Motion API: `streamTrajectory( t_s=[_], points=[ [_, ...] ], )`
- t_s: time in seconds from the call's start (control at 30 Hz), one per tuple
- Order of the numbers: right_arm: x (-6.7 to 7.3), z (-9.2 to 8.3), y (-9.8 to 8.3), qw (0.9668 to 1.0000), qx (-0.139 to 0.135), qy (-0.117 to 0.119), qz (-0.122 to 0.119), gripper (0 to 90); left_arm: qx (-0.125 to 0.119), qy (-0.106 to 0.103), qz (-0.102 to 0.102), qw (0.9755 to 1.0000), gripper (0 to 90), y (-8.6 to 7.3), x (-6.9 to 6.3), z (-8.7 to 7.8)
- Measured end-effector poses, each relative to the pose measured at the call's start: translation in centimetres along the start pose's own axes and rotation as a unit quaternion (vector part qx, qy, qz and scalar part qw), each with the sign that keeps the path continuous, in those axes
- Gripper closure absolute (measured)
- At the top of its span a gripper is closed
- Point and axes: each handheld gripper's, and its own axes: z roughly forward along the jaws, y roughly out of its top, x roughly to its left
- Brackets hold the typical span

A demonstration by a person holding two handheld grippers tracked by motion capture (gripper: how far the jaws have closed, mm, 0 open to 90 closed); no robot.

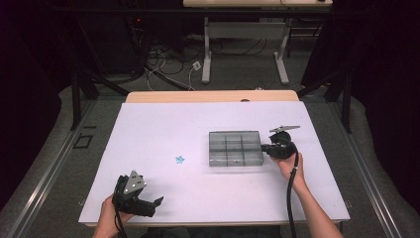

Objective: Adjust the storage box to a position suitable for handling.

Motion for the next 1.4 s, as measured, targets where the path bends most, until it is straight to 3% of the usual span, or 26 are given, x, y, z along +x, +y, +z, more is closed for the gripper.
streamTrajectory(
  t_s=[0.27, 0.3, 0.7, 0.77, 1.4],
  points=[
    [0.8, 0.4, 0.2, 0.9999, 0.008, 0.011, 0.003, 90.0, 0.009, -0.006, 0.006, 0.9999, 0.0, 0.1, 0.1, -0.1],
    [0.9, 0.4, 0.2, 0.9999, 0.007, 0.013, 0.004, 90.0, 0.0, 0.001, 0.004, 1.0, 0.0, 0.0, 0.0, 0.1],
    [2.0, 0.9, 0.3, 0.9993, 0.022, 0.03, -0.006, 90.0, 0.0, 0.0, 0.004, 1.0, 0.0, 0.1, 0.1, 0.1],
    [2.1, 0.9, 0.3, 0.9991, 0.022, 0.034, -0.015, 90.0, 0.0, -0.001, 0.003, 1.0, 0.0, 0.0, 0.1, 0.0],
    [3.4, 1.5, 0.5, 0.9988, 0.018, 0.043, -0.017, 90.0, 0.002, 0.001, -0.001, 1.0, 0.0, 0.0, 0.0, 0.0]
  ],
)
